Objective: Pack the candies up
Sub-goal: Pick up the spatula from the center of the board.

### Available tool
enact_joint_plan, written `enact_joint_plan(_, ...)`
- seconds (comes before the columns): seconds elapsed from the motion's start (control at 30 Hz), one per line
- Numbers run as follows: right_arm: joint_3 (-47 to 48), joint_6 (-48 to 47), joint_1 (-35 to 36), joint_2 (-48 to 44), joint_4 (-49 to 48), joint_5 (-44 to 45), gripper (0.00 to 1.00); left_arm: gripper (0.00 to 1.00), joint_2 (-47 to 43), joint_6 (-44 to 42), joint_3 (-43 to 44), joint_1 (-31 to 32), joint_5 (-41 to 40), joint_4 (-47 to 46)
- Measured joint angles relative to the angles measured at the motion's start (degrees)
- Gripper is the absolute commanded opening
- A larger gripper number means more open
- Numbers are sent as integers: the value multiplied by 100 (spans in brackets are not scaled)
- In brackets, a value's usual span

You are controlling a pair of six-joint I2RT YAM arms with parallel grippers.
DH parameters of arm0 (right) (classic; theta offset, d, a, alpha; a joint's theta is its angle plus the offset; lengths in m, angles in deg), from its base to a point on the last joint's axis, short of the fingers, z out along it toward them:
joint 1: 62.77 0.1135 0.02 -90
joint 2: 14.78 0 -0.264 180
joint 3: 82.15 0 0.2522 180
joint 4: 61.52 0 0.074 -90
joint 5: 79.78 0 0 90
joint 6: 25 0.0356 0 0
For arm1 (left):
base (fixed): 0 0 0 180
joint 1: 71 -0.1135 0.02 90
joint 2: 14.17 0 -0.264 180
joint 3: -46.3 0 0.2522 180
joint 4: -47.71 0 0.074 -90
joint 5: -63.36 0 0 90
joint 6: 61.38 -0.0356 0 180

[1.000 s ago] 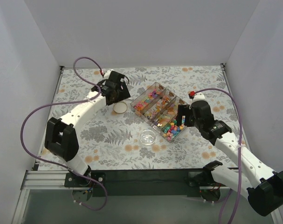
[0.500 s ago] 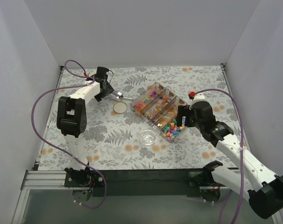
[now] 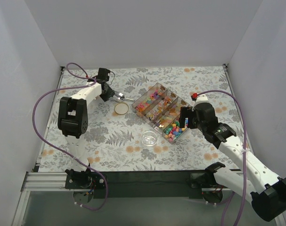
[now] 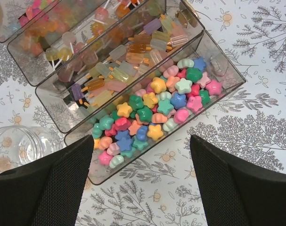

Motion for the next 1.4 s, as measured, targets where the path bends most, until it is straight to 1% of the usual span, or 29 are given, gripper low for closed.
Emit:
enact_joint_plan(0.07,-2,0,0,28,0,15,89,23,0,28,-17,0,20,7)
enact_joint_plan(0.1,0,0,0,52,0,20,89,18,0,28,-17,0,31,7)
enact_joint_plan(0.13,0,-2,0,79,0,24,89,17,0,31,-17,0,31,2)
enact_joint_plan(0.17,0,-4,0,105,0,31,89,12,-2,26,-15,0,31,-2)
enact_joint_plan(0.2,0,-9,0,127,2,37,89,10,-2,33,-13,0,31,-2)
enact_joint_plan(0.3,0,-50,0,153,2,37,89,0,-2,28,109,0,55,-17)
enact_joint_plan(0.47,9,-175,0,197,4,-9,88,0,0,-339,662,0,-48,52)
enact_joint_plan(0.6,254,-334,0,376,70,-160,87,0,11,-778,1248,0,17,70)
enact_joint_plan(0.7,656,-450,0,531,122,-348,86,0,17,-1329,1685,15,374,55)
enact_joint_plan(0.8,1150,-509,0,756,125,-608,85,0,17,-1980,1912,107,925,37)
enact_joint_plan(0.97,2022,-553,0,1344,179,-1128,85,0,-20,-2892,1867,623,1963,240)
enact_joint_plan(1.13,3171,-555,0,2135,538,-1707,84,0,-221,-3650,1672,1491,2684,616)
enact_joint_plan(1.23,3692,-535,-17,2520,739,-2017,81,0,-358,-3930,1602,1943,3163,774)
enact_joint_plan(1.3,3880,-509,-35,2710,839,-2190,79,0,-474,-4083,1554,2109,3460,901)
enact_joint_plan(1.4,3982,-437,-114,2942,975,-2428,77,0,-629,-4286,1482,2144,3751,994)
